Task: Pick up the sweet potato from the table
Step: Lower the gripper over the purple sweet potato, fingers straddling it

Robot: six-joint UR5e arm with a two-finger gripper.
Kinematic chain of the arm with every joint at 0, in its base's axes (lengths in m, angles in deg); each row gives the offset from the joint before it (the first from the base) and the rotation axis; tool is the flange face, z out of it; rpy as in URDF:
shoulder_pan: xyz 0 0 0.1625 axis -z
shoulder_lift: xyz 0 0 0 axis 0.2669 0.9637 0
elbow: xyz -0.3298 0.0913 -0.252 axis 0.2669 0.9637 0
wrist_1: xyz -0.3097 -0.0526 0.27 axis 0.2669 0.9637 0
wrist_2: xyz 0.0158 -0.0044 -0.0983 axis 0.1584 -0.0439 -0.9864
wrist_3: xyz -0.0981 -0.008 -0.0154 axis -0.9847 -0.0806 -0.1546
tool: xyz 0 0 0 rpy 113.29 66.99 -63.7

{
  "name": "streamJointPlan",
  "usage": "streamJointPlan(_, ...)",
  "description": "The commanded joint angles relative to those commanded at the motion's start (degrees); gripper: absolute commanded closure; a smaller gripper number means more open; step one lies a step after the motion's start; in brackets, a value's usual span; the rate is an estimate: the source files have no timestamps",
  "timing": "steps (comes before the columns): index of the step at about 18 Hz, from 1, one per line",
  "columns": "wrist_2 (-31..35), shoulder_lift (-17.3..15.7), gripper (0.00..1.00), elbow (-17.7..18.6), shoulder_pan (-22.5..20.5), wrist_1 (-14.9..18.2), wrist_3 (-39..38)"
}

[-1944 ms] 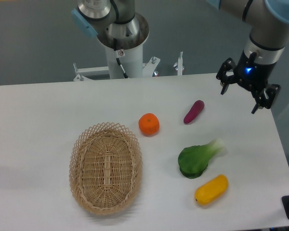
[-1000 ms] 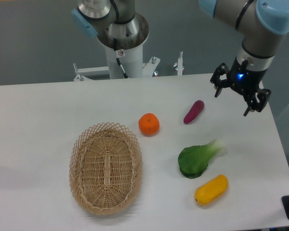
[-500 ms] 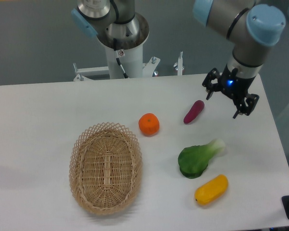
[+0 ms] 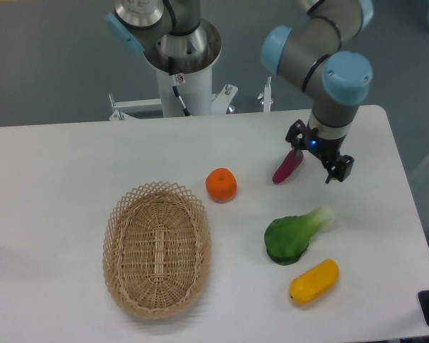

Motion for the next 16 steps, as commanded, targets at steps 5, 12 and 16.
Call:
streamJointPlan(5,5.2,0.7,0.00,1.5,0.9,-0.5,0.7)
streamJointPlan(12,8.5,0.8,0.00,4.4,1.8,-1.0,1.1)
streamJointPlan(16,8.7,0.9,0.00,5.6,1.9,-1.9,0.8)
